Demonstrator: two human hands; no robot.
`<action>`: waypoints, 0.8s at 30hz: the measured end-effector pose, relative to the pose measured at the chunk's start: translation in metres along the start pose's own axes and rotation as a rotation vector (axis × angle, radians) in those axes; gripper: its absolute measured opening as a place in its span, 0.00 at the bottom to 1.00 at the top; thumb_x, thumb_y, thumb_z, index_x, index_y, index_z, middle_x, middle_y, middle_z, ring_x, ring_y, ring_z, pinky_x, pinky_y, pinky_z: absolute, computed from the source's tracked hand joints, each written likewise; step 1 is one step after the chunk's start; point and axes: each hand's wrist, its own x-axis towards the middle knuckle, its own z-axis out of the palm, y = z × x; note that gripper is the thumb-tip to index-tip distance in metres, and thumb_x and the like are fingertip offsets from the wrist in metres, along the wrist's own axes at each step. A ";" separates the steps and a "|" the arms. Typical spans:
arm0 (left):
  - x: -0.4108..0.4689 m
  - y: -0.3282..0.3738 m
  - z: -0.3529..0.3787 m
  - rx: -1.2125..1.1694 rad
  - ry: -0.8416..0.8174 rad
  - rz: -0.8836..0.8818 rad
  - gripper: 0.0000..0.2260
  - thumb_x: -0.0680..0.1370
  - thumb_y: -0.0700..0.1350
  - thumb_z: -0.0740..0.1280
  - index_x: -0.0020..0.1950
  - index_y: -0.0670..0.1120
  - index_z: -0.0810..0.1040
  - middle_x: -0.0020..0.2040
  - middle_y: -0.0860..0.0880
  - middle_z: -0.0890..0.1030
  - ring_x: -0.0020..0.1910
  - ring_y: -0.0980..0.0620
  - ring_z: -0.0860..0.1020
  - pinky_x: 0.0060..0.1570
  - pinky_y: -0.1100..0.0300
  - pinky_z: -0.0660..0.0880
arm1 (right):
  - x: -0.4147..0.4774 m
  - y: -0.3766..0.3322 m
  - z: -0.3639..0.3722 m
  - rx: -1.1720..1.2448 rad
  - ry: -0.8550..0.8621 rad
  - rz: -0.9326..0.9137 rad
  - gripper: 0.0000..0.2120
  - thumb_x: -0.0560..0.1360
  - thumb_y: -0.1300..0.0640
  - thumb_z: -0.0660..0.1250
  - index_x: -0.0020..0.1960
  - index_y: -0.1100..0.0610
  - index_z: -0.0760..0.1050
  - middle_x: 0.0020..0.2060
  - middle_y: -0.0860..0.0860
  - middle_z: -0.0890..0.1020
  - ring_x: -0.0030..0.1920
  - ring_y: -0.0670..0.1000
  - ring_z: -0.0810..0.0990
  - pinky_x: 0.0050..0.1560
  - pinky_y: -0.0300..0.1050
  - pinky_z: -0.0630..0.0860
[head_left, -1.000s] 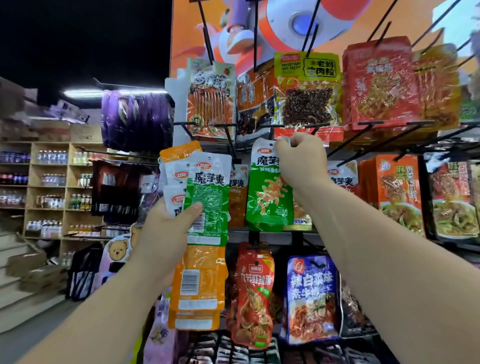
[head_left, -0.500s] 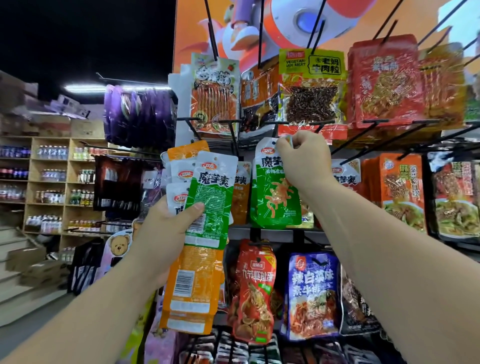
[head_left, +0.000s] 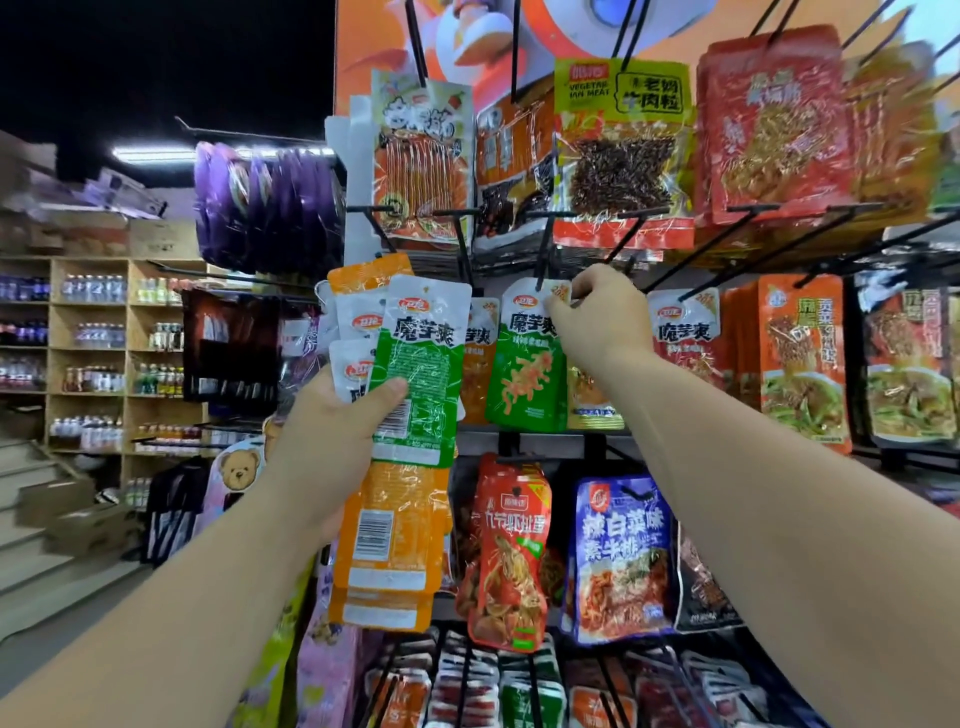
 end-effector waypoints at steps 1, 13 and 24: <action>0.000 -0.001 -0.001 0.000 0.000 -0.001 0.09 0.84 0.41 0.66 0.61 0.51 0.81 0.52 0.49 0.88 0.49 0.46 0.88 0.43 0.50 0.83 | -0.003 0.002 -0.002 0.010 0.001 -0.020 0.11 0.81 0.51 0.70 0.51 0.55 0.70 0.39 0.49 0.76 0.37 0.49 0.74 0.35 0.47 0.69; -0.001 -0.002 -0.001 0.006 -0.005 -0.009 0.09 0.84 0.41 0.66 0.63 0.49 0.81 0.53 0.48 0.88 0.51 0.45 0.87 0.46 0.49 0.83 | -0.020 0.030 -0.006 -0.934 -0.252 -0.623 0.40 0.78 0.34 0.66 0.83 0.40 0.49 0.84 0.55 0.41 0.83 0.60 0.40 0.81 0.63 0.49; 0.002 -0.001 0.000 0.043 0.019 -0.030 0.09 0.84 0.41 0.67 0.62 0.50 0.81 0.54 0.47 0.88 0.54 0.41 0.86 0.55 0.41 0.82 | -0.010 0.016 0.018 -1.062 -0.337 -0.471 0.52 0.78 0.32 0.63 0.83 0.52 0.33 0.83 0.59 0.40 0.83 0.63 0.39 0.79 0.66 0.50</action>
